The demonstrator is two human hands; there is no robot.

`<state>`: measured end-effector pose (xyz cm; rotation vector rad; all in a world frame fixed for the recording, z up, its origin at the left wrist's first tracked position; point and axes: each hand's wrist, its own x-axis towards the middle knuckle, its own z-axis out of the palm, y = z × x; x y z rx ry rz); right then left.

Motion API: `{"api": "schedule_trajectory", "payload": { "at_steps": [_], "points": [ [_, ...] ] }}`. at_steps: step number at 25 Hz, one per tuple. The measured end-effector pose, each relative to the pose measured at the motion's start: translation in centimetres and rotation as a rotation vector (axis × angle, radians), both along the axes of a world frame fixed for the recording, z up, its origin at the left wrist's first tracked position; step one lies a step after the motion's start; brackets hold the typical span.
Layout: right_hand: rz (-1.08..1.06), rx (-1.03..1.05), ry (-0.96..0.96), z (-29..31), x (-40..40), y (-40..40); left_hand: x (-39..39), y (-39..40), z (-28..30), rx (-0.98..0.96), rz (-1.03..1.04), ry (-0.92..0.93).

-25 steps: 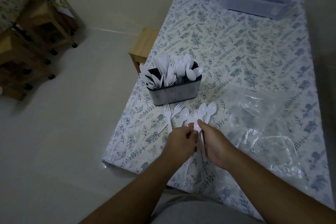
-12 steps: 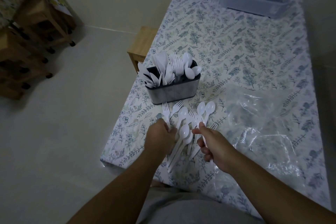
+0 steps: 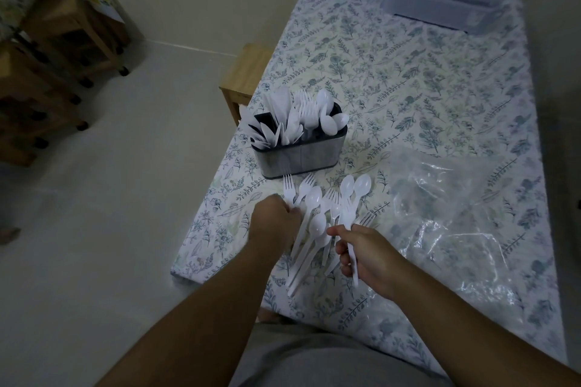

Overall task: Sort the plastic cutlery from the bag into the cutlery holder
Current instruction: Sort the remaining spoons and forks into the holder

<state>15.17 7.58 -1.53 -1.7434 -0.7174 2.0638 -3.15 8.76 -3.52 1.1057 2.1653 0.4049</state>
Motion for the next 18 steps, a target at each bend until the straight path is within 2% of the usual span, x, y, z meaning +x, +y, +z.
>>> {"api": "schedule_trajectory", "payload": {
  "at_steps": [5, 11, 14, 18],
  "points": [
    [-0.072, -0.002, 0.027, 0.6, 0.0, 0.2, -0.8, 0.1, 1.6, 0.004, -0.09, 0.105],
    [-0.103, 0.033, 0.091, 0.6, -1.0, 0.4, 2.5, -3.8, 4.7, 0.104, -0.171, -0.228],
    [-0.066, 0.036, 0.106, 0.5, -1.6, 0.2, 4.2, -4.4, 4.6, 0.23, -0.222, -0.211],
    [-0.076, 0.03, 0.118, 0.9, -1.8, 0.2, 4.4, -4.0, 4.5, 0.235, -0.265, -0.171]
  ]
}}
